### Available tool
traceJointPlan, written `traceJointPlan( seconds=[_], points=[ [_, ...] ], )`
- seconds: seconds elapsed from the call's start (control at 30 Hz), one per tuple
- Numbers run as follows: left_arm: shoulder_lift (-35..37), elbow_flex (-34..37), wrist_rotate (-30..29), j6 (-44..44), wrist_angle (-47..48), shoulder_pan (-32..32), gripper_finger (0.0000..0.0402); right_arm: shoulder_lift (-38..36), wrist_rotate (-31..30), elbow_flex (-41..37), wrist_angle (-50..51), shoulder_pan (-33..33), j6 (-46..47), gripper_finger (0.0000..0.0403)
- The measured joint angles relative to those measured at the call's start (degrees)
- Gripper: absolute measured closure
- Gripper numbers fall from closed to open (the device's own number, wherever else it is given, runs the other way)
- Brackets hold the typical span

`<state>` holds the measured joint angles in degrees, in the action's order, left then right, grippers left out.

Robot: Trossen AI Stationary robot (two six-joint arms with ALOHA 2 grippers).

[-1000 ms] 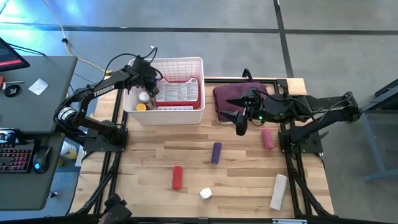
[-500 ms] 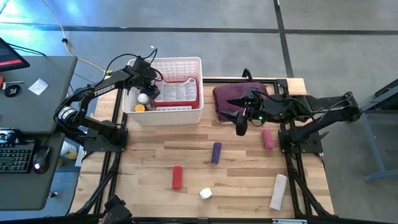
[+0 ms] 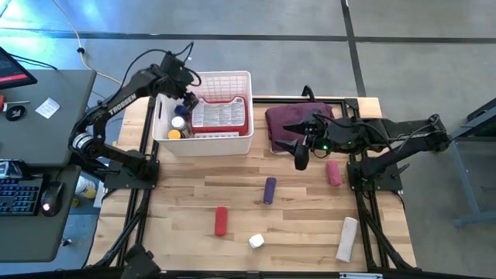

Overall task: Pick & place medical supplies in basket/bin
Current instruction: Put the red bandage into the white bin

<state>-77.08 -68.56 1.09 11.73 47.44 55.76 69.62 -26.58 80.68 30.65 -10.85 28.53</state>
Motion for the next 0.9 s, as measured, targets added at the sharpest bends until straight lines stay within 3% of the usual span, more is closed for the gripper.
traceJointPlan(
  seconds=[0.17,0.3,0.43,0.6,0.73,0.9],
  points=[
    [0.03,-10.51,1.96,-2.31,7.43,-5.06,0.0151,-0.83,1.86,0.0,1.83,-0.04,3.31,0.0116],
    [0.09,-16.95,4.04,-6.24,11.69,-12.2,0.018,-0.5,6.91,0.0,13.44,-0.07,12.6,0.0116],
    [0.11,-20.58,4.32,-15.83,16.09,-20.5,0.0202,1.22,13.03,-3.29,22.04,-0.07,24.33,0.0116],
    [0.09,-22.55,4.28,-31.87,22.46,-31.58,0.0222,1.3,19.13,-13.66,11.51,-0.05,39.62,0.0116],
    [0.09,-23.06,4.54,-45.42,25.96,-41.37,0.0235,1.34,19.77,-22.54,2.48,0.13,48.53,0.0116],
    [0.08,-22.84,4.57,-62.12,27.14,-53.78,0.0245,1.41,23.6,-31.78,-6.14,1.51,52.51,0.0116]
  ],
)
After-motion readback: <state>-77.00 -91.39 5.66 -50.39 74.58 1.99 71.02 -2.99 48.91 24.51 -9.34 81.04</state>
